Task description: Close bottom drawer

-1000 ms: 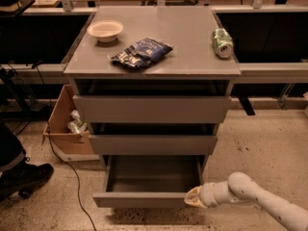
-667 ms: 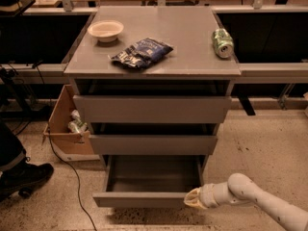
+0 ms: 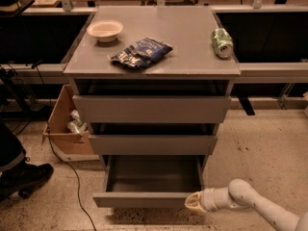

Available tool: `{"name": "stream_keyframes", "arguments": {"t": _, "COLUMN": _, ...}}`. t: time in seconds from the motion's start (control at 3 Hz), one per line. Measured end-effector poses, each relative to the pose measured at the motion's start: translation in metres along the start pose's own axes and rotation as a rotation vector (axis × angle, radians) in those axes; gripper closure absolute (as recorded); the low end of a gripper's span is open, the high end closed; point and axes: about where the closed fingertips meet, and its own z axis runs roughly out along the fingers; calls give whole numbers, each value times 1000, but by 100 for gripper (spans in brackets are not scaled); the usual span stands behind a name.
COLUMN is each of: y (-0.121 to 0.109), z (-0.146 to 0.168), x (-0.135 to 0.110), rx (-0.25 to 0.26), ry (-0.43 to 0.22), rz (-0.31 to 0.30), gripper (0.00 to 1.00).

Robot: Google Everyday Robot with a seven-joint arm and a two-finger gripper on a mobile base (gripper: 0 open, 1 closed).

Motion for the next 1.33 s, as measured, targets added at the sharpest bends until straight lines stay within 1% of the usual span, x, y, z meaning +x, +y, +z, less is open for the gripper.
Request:
{"name": "stream_keyframes", "arguments": {"t": 0.33, "y": 0, "z": 25, "x": 30, "rx": 19, "ry": -25, "rz": 22, "gripper": 100}}
{"name": "stream_keyframes", "arguments": {"t": 0.67, "y": -7, "z": 41, "x": 49, "rx": 74, "ry": -41, "rz": 7, "gripper": 100}}
{"name": "stream_keyframes", "arguments": {"t": 1.0, "y": -25, "z": 54, "x": 48, "rx": 160, "ry": -60, "rz": -33, "gripper": 100}}
{"name": "stream_keyframes", "arguments": {"t": 1.33, "y": -29, "z": 58, "x": 47, "rx": 185, "ry": -67, "rz": -39, "gripper": 100}}
